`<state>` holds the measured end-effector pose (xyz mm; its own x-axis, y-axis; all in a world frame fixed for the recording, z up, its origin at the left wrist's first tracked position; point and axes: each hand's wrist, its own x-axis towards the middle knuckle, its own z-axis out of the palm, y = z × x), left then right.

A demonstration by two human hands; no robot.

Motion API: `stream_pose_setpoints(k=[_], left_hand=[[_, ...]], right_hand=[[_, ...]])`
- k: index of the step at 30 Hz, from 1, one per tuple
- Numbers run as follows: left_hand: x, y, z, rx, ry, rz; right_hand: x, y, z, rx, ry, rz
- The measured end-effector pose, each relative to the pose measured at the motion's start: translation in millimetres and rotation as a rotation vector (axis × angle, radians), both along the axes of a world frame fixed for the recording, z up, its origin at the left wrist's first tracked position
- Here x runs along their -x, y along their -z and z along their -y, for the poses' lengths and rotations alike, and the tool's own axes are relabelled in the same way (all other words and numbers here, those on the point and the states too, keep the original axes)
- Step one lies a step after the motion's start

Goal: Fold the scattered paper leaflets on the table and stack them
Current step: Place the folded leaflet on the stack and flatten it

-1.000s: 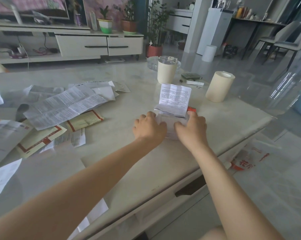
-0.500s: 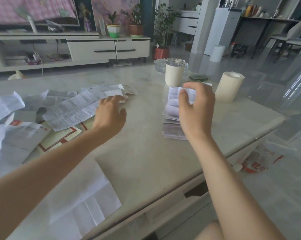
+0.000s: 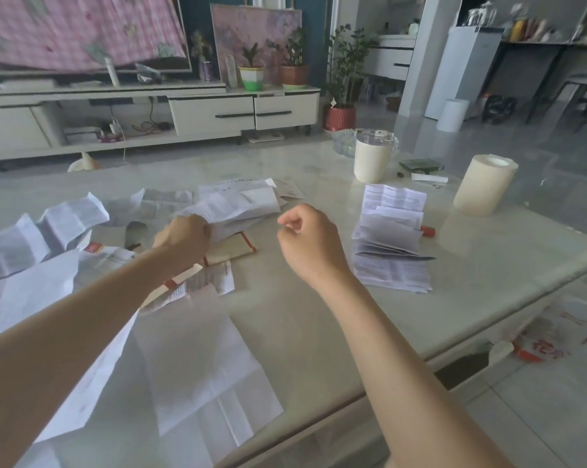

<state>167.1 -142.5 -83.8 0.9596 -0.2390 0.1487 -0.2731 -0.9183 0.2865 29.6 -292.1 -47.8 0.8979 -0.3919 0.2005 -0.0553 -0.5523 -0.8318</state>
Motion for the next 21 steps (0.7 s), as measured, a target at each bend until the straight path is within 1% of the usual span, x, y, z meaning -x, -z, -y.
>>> stream_pose_setpoints(k=[3, 4, 5, 6, 7, 9, 10, 11, 13, 14, 18, 21], left_hand=[[12, -24, -3, 0.212, -0.002, 0.228], [19, -36, -6, 0.309, 0.009, 0.278], [27, -49, -7, 0.411, 0.014, 0.288], [35, -61, -13, 0.531, 0.006, 0.261], [44, -71, -19, 0.683, -0.003, 0.193], [63, -86, -37, 1.043, -0.001, -0.031], [72, -90, -47, 1.174, 0.021, -0.155], [80, -91, -54, 1.249, 0.048, -0.264], [95, -85, -72, 1.301, 0.085, -0.421], [102, -81, -78, 1.306, 0.092, -0.466], [117, -63, -104, 1.259, 0.149, -0.509], [123, -53, -120, 1.253, 0.12, -0.52]], right_hand=[[-4, -3, -7, -0.065, -0.036, -0.03], [-6, -6, -10, -0.107, -0.041, -0.017], [-7, -8, -11, -0.159, -0.035, 0.007], [-8, -11, -15, -0.229, -0.027, 0.034], [-8, -14, -17, -0.316, -0.016, 0.059], [-7, -19, -21, -0.544, -0.042, 0.049], [-7, -21, -21, -0.649, -0.104, 0.025], [-6, -24, -20, -0.716, -0.197, -0.003], [-4, -22, -28, -0.793, -0.376, -0.059], [-3, -21, -33, -0.801, -0.426, -0.084], [2, -14, -52, -0.724, -0.449, -0.132], [6, -12, -56, -0.683, -0.474, -0.197]])
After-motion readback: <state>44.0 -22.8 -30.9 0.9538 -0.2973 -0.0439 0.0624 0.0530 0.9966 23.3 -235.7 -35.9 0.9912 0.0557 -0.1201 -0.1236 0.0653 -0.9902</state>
